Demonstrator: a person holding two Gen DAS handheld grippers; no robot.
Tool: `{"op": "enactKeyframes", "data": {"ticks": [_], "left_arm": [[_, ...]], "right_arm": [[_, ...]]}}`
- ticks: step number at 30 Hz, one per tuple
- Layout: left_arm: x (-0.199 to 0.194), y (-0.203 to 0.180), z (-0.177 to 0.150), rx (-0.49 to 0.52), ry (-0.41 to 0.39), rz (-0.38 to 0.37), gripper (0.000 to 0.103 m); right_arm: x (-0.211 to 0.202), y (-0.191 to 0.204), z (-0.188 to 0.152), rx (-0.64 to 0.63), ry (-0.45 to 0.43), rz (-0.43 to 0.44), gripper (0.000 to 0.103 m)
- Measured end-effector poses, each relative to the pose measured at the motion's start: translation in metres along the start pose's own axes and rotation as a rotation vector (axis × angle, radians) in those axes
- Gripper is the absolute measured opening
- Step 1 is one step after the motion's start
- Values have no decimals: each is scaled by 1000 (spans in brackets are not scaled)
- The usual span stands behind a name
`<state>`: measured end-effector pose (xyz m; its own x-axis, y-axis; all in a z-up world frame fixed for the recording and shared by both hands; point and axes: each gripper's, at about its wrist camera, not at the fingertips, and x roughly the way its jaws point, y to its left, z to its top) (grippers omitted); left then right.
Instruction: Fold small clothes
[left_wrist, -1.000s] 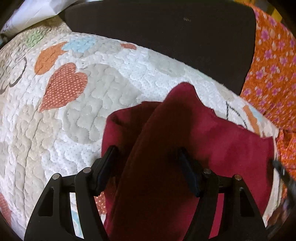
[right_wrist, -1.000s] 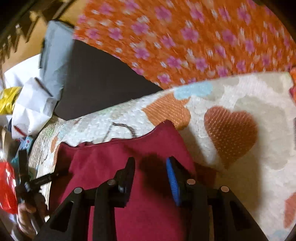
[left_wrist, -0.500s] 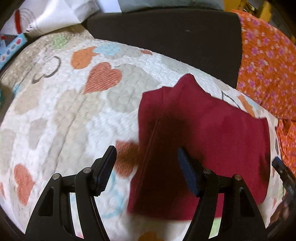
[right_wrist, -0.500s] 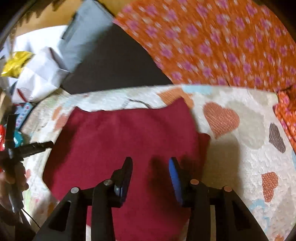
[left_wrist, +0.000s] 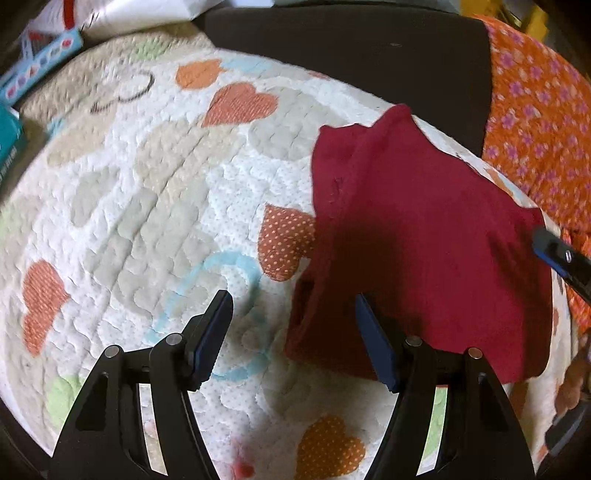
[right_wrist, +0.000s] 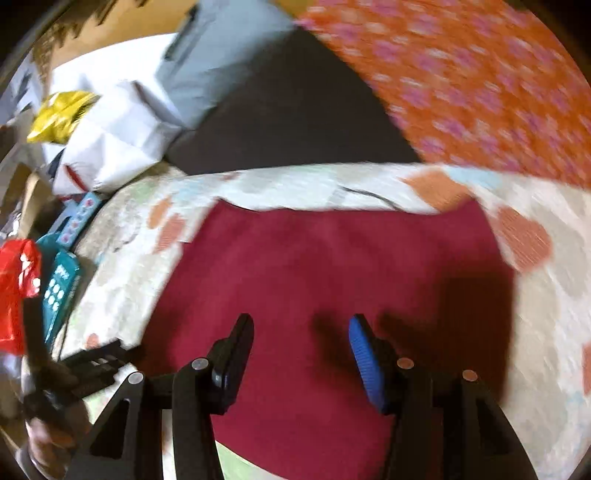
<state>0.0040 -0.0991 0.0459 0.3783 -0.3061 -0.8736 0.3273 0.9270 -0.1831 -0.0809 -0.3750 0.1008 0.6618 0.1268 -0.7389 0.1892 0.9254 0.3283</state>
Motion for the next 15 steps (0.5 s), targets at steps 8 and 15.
{"op": "enactKeyframes", "data": {"ticks": [8, 15], "left_arm": [[15, 5, 5, 45, 27, -8, 68], [21, 6, 9, 52, 42, -25, 68]], "right_arm": [[83, 61, 42, -119, 37, 7, 35], [146, 81, 70, -156, 59, -65, 35]]}}
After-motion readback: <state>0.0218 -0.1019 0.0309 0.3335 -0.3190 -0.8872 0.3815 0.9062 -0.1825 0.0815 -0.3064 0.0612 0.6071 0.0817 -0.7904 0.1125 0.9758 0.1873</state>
